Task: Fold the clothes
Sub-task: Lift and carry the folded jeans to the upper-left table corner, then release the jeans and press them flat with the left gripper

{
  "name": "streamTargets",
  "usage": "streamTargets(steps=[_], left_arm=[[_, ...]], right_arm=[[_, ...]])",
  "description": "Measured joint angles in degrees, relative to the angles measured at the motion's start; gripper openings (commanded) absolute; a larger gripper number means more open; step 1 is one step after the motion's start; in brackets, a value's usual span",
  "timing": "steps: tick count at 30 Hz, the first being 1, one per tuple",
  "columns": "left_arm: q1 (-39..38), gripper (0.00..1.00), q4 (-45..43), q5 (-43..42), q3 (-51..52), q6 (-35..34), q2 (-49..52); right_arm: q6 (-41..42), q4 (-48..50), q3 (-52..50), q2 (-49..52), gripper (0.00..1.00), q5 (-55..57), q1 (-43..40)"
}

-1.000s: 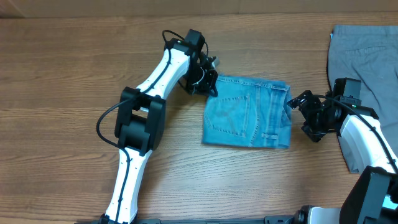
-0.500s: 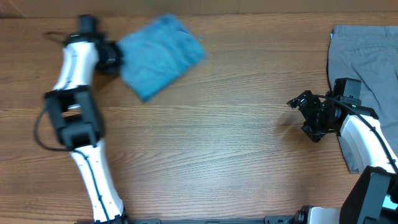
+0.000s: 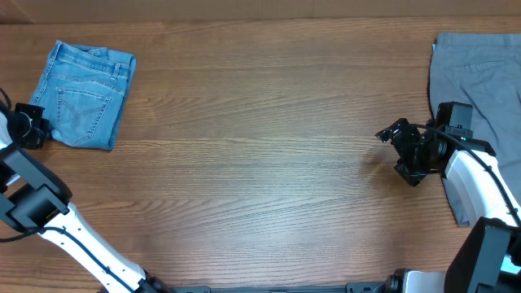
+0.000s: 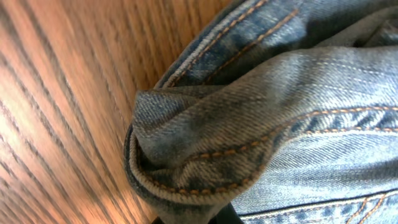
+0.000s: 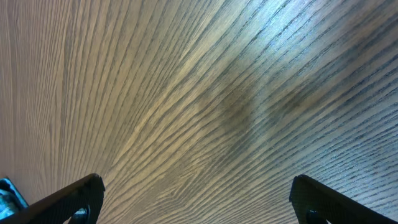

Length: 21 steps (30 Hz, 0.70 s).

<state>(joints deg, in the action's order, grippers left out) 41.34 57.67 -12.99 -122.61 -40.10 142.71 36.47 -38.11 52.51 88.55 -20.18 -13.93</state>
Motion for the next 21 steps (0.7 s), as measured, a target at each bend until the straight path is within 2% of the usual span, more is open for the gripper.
streamTargets(steps=[3,6,12,17,21], left_arm=[[-0.7,0.04,0.2,0.7,0.0,-3.7,0.0],[-2.5,0.16,1.1,2.0,-0.1,-8.4,-0.2],[-14.1,0.22,-2.6,4.9,0.0,-20.1,-0.2],[-20.3,0.21,-5.4,8.6,0.1,-24.1,-0.2],[-19.3,0.21,-5.9,9.4,0.1,-23.4,-0.2]], right_arm=[[0.0,0.0,0.0,0.0,1.0,0.0,0.0],[0.0,0.0,0.0,0.0,1.0,0.0,0.0],[0.0,0.0,0.0,0.0,1.0,0.0,0.0],[0.0,0.0,0.0,0.0,1.0,0.0,0.0],[0.0,0.0,0.0,0.0,1.0,0.0,0.0]])
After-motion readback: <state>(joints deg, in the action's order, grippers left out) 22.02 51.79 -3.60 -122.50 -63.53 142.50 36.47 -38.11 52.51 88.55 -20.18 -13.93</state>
